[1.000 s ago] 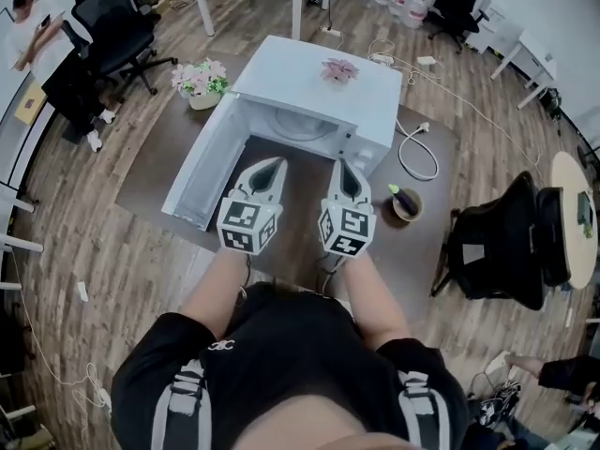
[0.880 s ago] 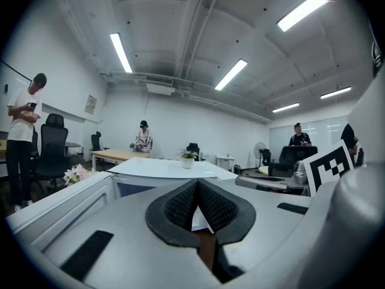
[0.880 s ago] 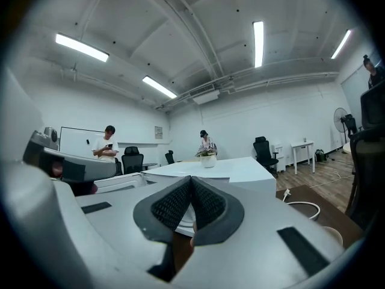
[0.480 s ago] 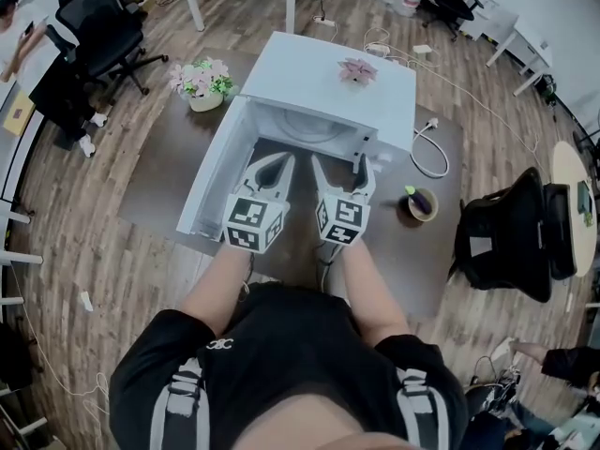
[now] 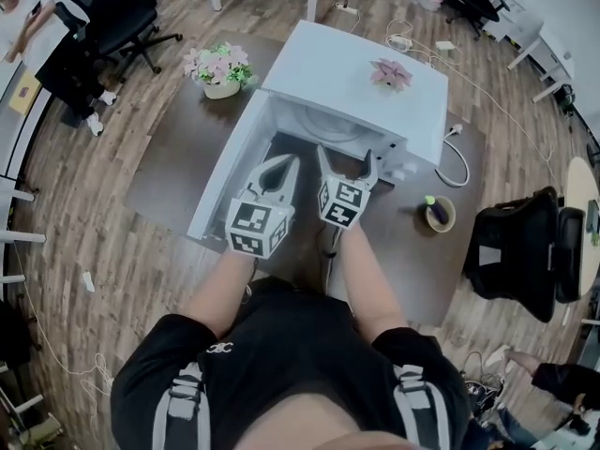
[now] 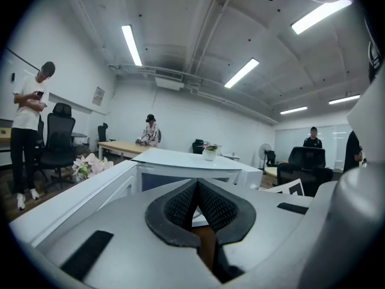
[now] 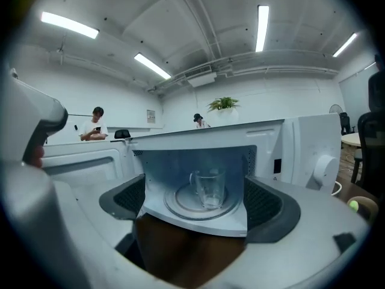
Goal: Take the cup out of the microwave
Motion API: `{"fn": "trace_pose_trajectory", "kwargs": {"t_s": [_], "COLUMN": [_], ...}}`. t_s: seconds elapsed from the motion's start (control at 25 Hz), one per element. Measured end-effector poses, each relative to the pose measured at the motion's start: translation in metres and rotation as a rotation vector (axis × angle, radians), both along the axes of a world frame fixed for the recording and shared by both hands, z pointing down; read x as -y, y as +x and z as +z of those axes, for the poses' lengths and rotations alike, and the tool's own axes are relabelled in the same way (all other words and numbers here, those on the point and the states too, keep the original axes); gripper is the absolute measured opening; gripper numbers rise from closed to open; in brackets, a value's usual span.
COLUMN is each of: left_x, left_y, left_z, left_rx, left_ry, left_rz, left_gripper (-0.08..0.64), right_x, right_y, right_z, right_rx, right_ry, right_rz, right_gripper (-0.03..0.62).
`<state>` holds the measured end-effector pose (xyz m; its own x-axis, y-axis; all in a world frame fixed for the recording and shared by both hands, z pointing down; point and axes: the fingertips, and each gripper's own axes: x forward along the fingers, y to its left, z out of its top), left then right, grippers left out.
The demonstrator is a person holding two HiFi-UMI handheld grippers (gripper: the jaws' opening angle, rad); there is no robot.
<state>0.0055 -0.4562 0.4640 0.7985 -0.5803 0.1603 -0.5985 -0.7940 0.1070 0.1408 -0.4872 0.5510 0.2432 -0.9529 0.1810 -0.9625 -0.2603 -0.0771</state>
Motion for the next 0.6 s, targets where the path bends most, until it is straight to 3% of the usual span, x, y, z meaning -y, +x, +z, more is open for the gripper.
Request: {"fn": "trace_pose_trajectory", "kwargs": {"t_s": [0.24, 0.6], "left_x": [0.016, 0.028], "left_y": [-0.003, 0.0], "left_z": [0.021, 0.049], "left_rx": [0.005, 0.029], "left_ry": [-0.034, -0.047], "left_rz": [-0.01, -0.006], "left_gripper": [-0.006, -0.006], "right_x": [0.036, 0.079], "right_y": [0.014, 0.042], "right_z": [0.02, 0.059], "right_rx": [-0.056, -0.037], "right_ry": [0.01, -0.019], "right_rz": [0.053, 0.114], "right_gripper": [0.486, 0.482]}}
